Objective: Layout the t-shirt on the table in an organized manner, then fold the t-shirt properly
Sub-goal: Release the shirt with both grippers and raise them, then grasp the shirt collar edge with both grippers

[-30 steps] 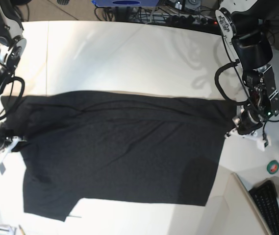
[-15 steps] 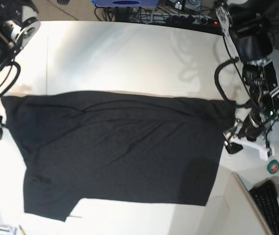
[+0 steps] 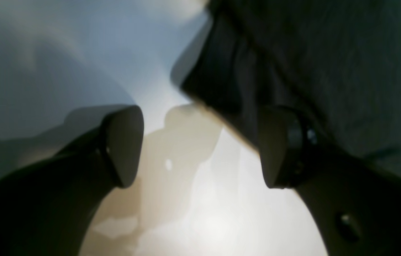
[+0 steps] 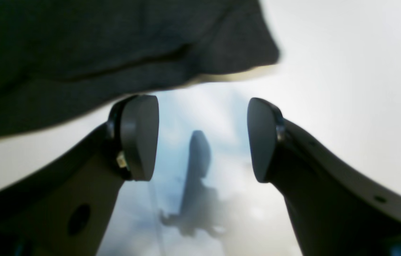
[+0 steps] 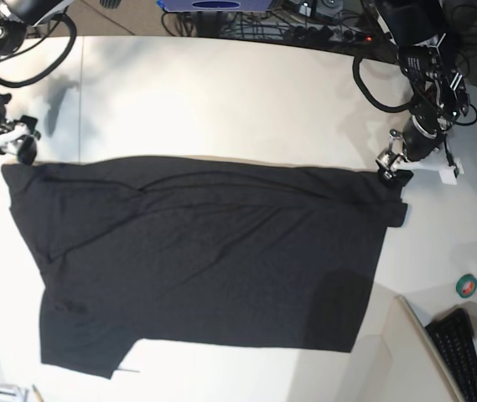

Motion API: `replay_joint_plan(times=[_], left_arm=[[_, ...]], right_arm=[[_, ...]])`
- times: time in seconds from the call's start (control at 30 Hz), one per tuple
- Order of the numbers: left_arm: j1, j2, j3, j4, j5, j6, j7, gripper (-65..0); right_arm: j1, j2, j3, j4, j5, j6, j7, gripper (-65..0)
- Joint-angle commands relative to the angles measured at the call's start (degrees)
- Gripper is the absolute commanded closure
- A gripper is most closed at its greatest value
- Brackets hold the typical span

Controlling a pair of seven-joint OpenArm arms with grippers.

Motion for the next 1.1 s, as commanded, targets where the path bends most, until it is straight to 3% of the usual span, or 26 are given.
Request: replay_joint_plan(times=[0.0, 0.27, 0.4, 0.47, 0.6, 0.7, 0.8, 0.93, 1.0, 1.07], left_arm=[[-0.87, -0.66, 0.09, -0.99, -0.3, 0.08, -1.2, -47.9], [-5.36, -0.57, 0.09, -8.46, -0.3, 0.08, -3.83, -47.7], [-6.41, -0.57, 0.09, -10.31, -0.3, 0.08, -3.83, -47.4], [-6.41, -0.57, 0.09, -10.31, -0.3, 0.08, -3.83, -42.6], [-6.41, -0.92, 0.09, -10.48, -0.3, 0.08, -3.83, -24.7], [-6.41, -1.01, 0.09, -10.57, -0.21, 0.08, -3.83, -15.0], [-6.41, -0.92, 0.09, -10.57, -0.21, 0.08, -3.83, -10.5], [-6.24, -0.92, 0.09, -10.57, -0.21, 0.08, -3.83, -7.4], [-6.15, -0.92, 0.09, -10.57, -0.21, 0.08, -3.83, -2.1], [-6.06, -1.01, 0.09, -10.31, -0.21, 0.08, -3.83, 0.0]], right_arm=[[0.83, 1.02, 0.77, -1.65, 0.94, 0.25, 0.58, -37.2], [10.06, 2.34, 10.97, -17.04, 0.94, 0.25, 0.93, -37.1], [13.32, 4.18, 14.22, -23.72, 0.94, 0.25, 5.5, -37.1], [13.4, 4.89, 14.4, -26.27, 1.11, 0.12, 7.88, -37.4], [15.16, 6.82, 14.4, -31.8, 1.11, -0.05, 9.55, -37.2], [16.57, 8.32, 14.66, -36.55, 1.11, -0.41, 11.92, -36.9], [17.27, 9.2, 14.66, -39.89, 1.11, -3.48, 15.26, -36.9], [17.45, 9.2, 14.48, -40.86, 1.11, -3.92, 16.49, -36.3], [17.45, 9.2, 14.57, -40.77, 1.11, -4.01, 16.58, -28.4], [17.45, 9.2, 14.57, -40.68, 1.11, -4.01, 16.58, -10.5]])
